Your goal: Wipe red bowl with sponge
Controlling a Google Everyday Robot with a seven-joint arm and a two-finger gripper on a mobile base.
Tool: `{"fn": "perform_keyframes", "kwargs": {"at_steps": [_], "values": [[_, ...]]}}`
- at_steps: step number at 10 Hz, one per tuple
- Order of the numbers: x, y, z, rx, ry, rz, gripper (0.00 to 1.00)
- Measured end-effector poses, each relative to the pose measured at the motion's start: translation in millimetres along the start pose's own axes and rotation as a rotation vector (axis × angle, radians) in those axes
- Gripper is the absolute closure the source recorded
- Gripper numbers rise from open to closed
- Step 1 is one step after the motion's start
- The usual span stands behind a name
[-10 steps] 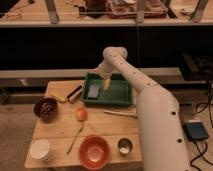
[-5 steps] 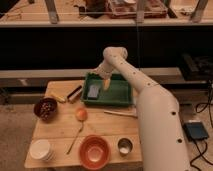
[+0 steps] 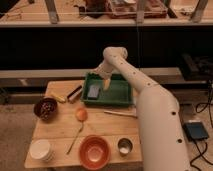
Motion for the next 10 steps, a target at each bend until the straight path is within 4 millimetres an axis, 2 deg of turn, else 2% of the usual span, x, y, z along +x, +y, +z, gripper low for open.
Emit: {"fn": "perform_keyframes", "kwargs": {"at_steps": [8,10], "values": [[1.1,-1.8,-4.0,-0.003,0.005,-0.010,0.20],[-6.4,-10.7,-8.1,-0.046,0.008,-0.126,0.20]]}}
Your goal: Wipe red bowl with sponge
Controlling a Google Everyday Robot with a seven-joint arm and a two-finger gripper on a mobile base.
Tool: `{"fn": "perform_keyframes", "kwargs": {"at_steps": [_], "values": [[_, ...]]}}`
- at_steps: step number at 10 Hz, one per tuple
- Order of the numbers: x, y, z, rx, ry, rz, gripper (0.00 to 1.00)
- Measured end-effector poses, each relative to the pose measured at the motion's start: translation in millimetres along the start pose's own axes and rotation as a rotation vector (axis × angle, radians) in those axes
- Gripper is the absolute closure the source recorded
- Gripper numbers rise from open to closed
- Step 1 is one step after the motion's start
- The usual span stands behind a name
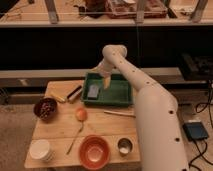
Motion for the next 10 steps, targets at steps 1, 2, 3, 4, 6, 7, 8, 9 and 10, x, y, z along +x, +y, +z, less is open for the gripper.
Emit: {"fn": "perform_keyframes", "kwargs": {"at_steps": [1,2,3,4,6,7,8,9,10], "values": [[-3.5,-1.8,0.6,-0.050,0.002,-0.106,0.20],[-6.3,-4.4,1.7,-0.091,0.004,-0.199,0.20],[-13.1,-5.1,6.3,-0.146,0.005,-0.311,0.20],[-13.4,-0.1,6.3,-0.187,0.024,-0.366,0.20],[-12.6,11.5,5.3,-0.189,0.044,-0.400,0.20],[-10.5,22.3,4.5,-0.182,0.051,-0.406,0.20],[-12.3,29.8,7.9,-0.178,0.048,-0.412,0.20],[-11.2,36.3,11.7,-0.178,0.046,-0.411,0.20],[-10.9,39.8,17.3,-0.180,0.039,-0.413,0.20]]}}
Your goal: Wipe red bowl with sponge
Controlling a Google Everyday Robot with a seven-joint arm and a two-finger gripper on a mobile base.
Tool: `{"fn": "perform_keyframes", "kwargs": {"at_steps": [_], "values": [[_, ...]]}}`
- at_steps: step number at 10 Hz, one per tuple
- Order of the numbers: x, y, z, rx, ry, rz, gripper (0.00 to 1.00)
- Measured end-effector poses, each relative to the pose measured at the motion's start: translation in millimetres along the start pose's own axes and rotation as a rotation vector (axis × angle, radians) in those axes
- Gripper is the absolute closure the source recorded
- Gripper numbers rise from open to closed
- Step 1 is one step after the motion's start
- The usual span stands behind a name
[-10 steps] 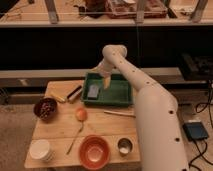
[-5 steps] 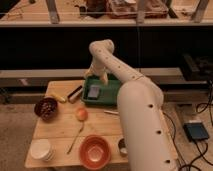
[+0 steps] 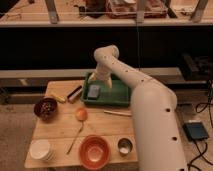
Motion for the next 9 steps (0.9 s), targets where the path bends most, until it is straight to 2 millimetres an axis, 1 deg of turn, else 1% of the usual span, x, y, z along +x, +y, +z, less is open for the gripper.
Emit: {"fn": "perform_keyframes", "kwargs": {"at_steps": [1,3,4,7,9], "values": [[-1.4,-0.5,7.1,-0.003,-0.007,-0.006,0.20],[-0.7,3.2,27.9,-0.024,-0.019,-0.003,0.20],[2.4,9.0,38.3,-0.036,-0.019,0.005,0.20],[19.0,22.3,44.8,-0.058,0.018,0.052,0.20],[21.9,13.2,47.1,-0.080,0.039,0.035,0.20]]}}
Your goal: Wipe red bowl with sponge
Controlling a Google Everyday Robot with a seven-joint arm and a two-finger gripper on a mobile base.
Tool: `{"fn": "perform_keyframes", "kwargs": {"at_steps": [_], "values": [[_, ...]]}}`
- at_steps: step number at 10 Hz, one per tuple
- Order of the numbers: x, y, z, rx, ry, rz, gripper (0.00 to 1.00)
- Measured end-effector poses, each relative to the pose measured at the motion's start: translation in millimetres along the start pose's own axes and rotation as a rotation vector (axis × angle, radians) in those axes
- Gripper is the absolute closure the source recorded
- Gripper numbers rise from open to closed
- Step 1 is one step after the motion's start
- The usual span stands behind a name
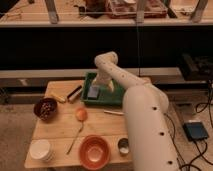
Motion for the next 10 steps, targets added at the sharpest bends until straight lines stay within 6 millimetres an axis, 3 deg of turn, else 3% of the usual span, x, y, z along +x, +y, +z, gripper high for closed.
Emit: {"fn": "perform_keyframes", "kwargs": {"at_steps": [10], "values": [[-10.7,-21.4,14.2,-0.049,-0.004,-0.071,0.20]]}}
